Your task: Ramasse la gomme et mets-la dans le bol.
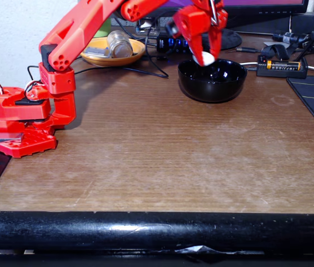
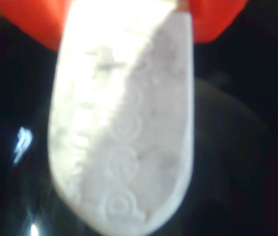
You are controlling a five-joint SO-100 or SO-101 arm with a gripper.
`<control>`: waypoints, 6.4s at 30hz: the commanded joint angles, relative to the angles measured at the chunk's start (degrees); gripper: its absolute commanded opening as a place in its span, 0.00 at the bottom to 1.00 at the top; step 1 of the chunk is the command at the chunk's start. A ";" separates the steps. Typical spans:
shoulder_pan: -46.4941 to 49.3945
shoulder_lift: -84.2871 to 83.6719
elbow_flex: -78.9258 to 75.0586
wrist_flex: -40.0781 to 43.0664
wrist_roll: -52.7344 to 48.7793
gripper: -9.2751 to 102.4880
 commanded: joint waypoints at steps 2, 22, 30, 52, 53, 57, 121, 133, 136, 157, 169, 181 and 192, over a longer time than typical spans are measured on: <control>1.58 1.14 -4.39 -1.05 -0.09 0.03; 2.11 1.05 -4.22 1.41 -3.60 0.20; 3.34 6.42 -0.35 4.04 -5.01 0.03; 38.14 56.51 49.92 -4.48 -16.52 0.03; 39.55 62.14 57.13 -7.73 -17.14 0.03; 42.54 84.81 83.76 -16.88 -19.78 0.03; 30.50 146.60 163.65 -27.25 -3.25 0.03; 30.85 146.60 163.83 -27.77 -1.49 0.03; 30.85 146.60 163.83 -27.77 -1.05 0.03; 30.94 146.60 163.83 -27.86 -0.88 0.03; 30.94 146.60 163.83 -27.86 -1.41 0.03; 30.94 146.60 163.83 -27.86 -1.41 0.03; 30.94 146.60 163.83 -27.86 -1.41 0.03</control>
